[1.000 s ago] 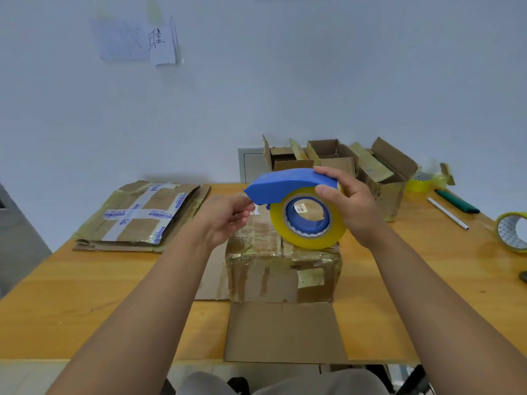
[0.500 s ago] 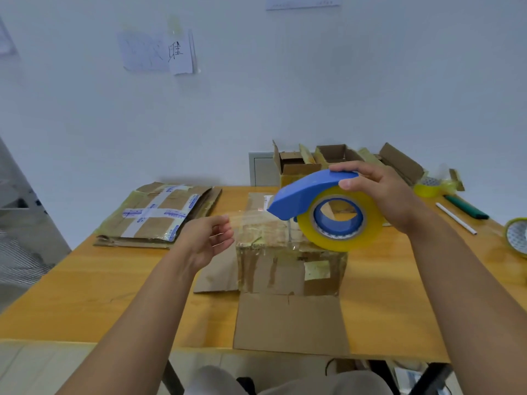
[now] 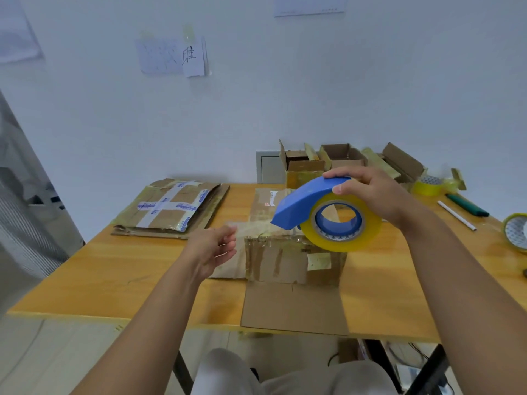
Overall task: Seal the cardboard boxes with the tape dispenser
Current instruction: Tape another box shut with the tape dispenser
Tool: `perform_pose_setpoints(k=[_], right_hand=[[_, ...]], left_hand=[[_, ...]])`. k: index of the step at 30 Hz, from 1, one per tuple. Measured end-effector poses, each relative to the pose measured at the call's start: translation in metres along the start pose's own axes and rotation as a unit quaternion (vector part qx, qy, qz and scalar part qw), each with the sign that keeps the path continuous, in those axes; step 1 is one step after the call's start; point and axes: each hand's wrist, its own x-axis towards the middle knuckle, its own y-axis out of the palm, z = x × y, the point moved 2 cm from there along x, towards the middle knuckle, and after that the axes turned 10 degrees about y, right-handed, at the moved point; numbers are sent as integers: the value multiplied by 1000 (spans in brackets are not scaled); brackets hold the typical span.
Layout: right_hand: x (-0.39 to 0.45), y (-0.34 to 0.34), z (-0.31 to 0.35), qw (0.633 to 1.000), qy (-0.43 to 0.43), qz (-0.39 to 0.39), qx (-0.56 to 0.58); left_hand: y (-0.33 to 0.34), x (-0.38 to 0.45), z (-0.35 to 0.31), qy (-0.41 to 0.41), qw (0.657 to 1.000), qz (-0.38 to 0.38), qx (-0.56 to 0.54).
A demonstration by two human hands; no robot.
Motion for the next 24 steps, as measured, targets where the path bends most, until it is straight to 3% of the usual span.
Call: perform_pose_setpoints(k=[14,24], right_hand=[[-10,7,5,999,0,-37,-36],[-11,10,4,999,-1,-40,-25]], left_hand=[[1,-5,9,5,1000,3,15],[2,-7,14,-72,993,58,75]])
